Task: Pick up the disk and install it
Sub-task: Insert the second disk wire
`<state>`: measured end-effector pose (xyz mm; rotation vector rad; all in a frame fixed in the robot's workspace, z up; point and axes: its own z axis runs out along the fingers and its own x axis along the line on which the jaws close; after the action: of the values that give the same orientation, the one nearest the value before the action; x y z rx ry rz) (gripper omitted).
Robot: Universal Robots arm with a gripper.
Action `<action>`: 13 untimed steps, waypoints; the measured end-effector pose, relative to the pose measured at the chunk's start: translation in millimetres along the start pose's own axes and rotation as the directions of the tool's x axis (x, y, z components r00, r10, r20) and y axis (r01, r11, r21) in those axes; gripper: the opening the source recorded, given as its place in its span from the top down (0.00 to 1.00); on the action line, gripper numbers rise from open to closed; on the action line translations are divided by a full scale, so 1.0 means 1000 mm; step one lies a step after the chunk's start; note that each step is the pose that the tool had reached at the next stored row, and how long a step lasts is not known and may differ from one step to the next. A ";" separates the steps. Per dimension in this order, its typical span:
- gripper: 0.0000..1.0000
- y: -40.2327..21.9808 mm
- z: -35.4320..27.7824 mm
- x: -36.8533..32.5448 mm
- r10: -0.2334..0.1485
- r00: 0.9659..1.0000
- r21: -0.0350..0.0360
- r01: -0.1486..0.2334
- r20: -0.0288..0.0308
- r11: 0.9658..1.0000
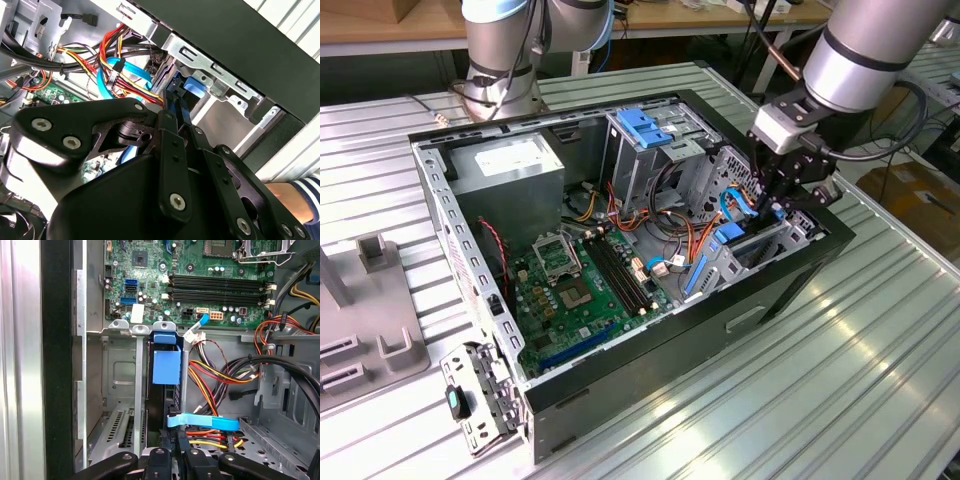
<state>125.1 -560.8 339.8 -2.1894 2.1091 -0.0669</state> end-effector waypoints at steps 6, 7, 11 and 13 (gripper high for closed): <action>0.83 0.0003 0.0024 0.0002 0.000 1.000 0.000 0.000 0.000 1.000; 0.83 0.0003 0.0024 0.0002 0.000 1.000 0.000 0.000 0.000 1.000; 0.83 0.0003 0.0026 0.0002 0.000 1.000 0.000 0.000 0.000 1.000; 0.76 0.0003 0.0033 0.0002 0.000 1.000 0.000 0.000 0.001 1.000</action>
<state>125.1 -560.8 336.5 -2.1887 2.1084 -0.0654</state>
